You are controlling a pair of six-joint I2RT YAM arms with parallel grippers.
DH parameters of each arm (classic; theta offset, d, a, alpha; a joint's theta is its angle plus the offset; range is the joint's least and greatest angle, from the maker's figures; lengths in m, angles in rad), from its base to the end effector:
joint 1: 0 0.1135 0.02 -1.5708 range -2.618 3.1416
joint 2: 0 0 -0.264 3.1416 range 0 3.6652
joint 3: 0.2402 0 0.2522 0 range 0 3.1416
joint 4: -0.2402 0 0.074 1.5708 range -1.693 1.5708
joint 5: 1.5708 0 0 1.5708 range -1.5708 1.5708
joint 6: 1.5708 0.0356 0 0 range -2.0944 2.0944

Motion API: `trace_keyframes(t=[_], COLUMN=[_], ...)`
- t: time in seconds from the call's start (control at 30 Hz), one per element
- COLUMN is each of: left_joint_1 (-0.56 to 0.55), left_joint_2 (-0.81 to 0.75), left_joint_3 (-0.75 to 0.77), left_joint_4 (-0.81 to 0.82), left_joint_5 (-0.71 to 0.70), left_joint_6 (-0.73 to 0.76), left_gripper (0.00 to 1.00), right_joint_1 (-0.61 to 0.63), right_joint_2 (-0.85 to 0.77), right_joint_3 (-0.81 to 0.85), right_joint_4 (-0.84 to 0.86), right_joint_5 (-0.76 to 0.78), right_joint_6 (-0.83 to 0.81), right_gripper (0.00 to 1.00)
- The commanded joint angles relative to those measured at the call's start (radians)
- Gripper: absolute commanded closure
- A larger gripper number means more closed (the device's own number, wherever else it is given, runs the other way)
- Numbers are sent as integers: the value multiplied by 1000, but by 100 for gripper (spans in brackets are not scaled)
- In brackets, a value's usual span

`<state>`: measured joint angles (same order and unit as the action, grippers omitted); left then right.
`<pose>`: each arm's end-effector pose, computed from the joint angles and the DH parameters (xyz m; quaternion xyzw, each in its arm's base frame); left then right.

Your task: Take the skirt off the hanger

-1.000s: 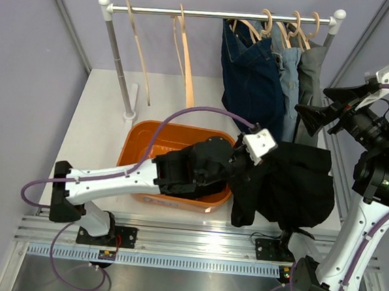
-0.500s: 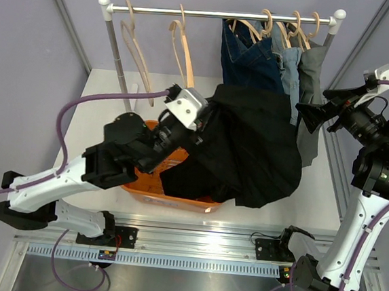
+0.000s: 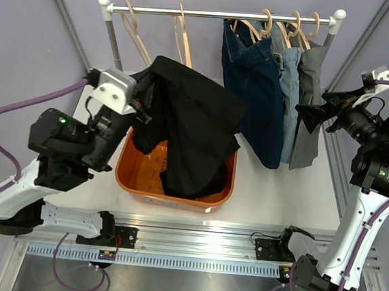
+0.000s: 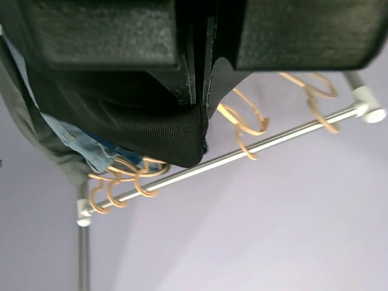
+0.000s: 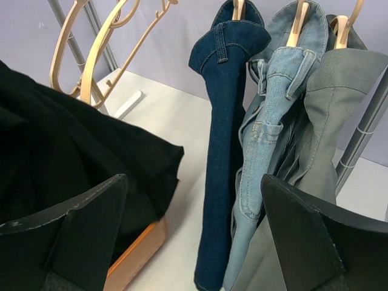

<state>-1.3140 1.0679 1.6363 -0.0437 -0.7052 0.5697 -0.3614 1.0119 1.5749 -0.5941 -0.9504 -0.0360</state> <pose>0.0615 -0.1435 0.5779 0.2031 0.5177 -0.1349 0.8201 0.1504 -0.0259 0.5159 -0.2108 0.6816 0.1999 0.6716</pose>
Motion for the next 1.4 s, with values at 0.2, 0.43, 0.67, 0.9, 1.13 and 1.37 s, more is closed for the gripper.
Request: trace_keyframes(t=[0.2,0.43,0.67,0.9,1.13,1.37], left_joint_1=[4,2,6,36,151,298], left_joint_2=[-134,-180,-201,-197,-181,-161], left_joint_3=[-45,-162,-242,-300,-407,-544], left_joint_4=[119,131,119,59,-24,-116], left_joint_5=[-103,-126,-135,-94,48,220], left_joint_6=[84,19,-56,-201,-419,-600], left_gripper=[100,100,100,100,100,100], right_joint_1=[-10,-10,-10,-10,-10,-10], right_joint_2=[2,5,7,-2,-6,-13], right_joint_3=[-15,-27,-38,-65,-82,-108], right_joint_4=[48,57,57,71,68,68], right_joint_5=[9,2,-7,-17,-22,-24], right_joint_6=[22,30,30,65,61,56], right_gripper=[1,0,0,0,0,0])
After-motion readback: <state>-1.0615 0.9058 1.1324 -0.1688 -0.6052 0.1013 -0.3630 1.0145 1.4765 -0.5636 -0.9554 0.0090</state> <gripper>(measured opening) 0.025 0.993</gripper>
